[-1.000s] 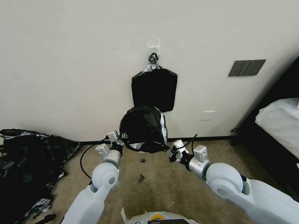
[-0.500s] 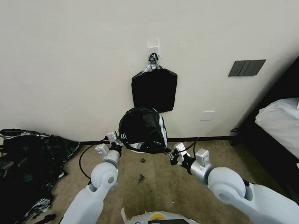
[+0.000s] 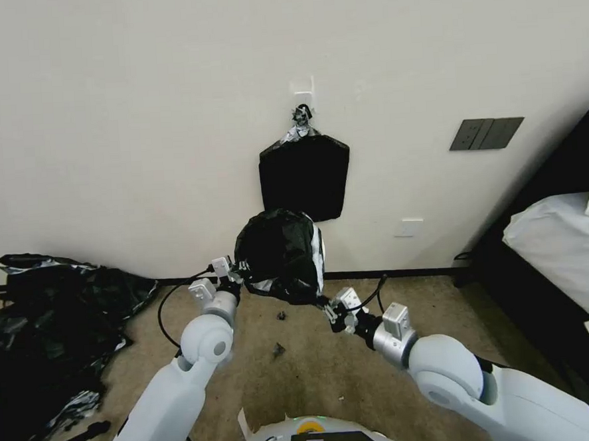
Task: Place a trash bag onto the trash bin.
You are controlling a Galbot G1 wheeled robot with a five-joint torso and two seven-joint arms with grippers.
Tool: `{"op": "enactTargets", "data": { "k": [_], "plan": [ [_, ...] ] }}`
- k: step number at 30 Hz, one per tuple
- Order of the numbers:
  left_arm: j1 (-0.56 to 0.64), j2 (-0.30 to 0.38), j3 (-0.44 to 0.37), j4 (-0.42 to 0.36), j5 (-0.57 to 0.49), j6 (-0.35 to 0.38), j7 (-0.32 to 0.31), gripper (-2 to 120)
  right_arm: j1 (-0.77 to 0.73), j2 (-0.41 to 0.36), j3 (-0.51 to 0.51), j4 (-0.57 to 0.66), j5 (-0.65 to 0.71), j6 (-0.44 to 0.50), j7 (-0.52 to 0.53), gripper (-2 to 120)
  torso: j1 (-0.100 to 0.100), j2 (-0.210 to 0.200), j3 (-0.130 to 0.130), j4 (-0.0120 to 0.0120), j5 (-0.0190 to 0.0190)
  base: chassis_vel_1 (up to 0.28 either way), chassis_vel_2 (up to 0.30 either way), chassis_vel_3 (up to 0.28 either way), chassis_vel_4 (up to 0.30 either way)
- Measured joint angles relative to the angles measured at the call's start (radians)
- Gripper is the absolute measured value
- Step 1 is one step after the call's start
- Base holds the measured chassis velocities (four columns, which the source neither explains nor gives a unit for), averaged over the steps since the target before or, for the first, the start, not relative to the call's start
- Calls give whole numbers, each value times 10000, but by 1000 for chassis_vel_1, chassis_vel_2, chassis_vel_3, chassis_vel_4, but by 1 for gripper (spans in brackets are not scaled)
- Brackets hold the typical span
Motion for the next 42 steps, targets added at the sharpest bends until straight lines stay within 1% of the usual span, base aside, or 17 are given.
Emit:
{"op": "enactTargets", "data": {
  "k": [1,2,3,5,6,7,11,12,15,16,19,20,24,25,29,33,42],
  "plan": [
    [-13,8,-4,17,5,0,-12,1,0,-44,62,130,50,-27,114,14,0,0,0,0,0,0,0,0,0],
    [-39,29,-20,46,23,0,-29,1,-19,-147,185,405,112,-67,303,21,0,0,0,0,1,0,0,0,0],
    [-39,29,-20,46,23,0,-29,1,-19,-147,185,405,112,-67,303,21,0,0,0,0,1,0,0,0,0],
    [-75,72,-29,82,66,-4,-38,1,-24,-249,293,780,238,-81,567,30,0,0,-1,0,0,0,0,0,0],
    [-94,80,-30,106,127,-8,-39,1,32,-259,312,863,420,-89,708,37,0,0,0,-1,-1,0,0,0,0],
    [-94,80,-30,106,127,-8,-39,1,32,-259,312,863,420,-89,708,37,0,0,0,-1,-1,0,0,0,0],
    [-128,79,45,124,260,-23,-38,1,867,-136,247,877,1708,76,695,54,0,0,0,1,2,0,0,0,0],
    [-128,79,45,124,260,-23,-38,1,867,-136,247,877,1708,76,695,54,0,0,0,1,2,0,0,0,0],
    [-57,111,250,-33,706,-61,211,1,1718,60,72,883,2500,76,-310,69,0,0,0,2,0,0,0,0,0],
    [-57,111,250,-33,706,-61,211,1,1718,60,72,883,2500,76,-310,69,0,0,0,2,0,0,0,0,0],
    [137,183,318,-62,1516,-297,819,1,2056,373,-347,704,2756,-331,-1228,82,0,-1,0,1,1,0,0,0,0],
    [137,183,318,-62,1516,-297,819,1,2056,373,-347,704,2756,-331,-1228,82,0,-1,0,1,1,0,0,0,0],
    [430,322,312,-128,2441,-762,1502,1,2606,855,-876,-127,2894,-796,-1499,99,0,0,0,0,2,0,0,0,0],
    [430,322,312,-128,2441,-762,1502,1,2606,855,-876,-127,2894,-796,-1499,99,0,0,0,0,2,0,0,0,0],
    [641,358,306,-217,3197,-1071,1900,1,3222,1233,-1209,-584,2884,-1111,-1496,100,0,-1,0,3,0,0,0,0,0],
    [699,356,312,-326,3323,-1101,1956,1,3216,1220,-1356,-665,2860,-1393,-1488,100,0,0,0,1,0,0,0,0,0],
    [694,331,344,-403,3332,-1103,1963,1,2934,1104,-1634,-453,2588,-1419,-1490,100,0,0,0,0,0,0,0,0,0]
  ]
}}
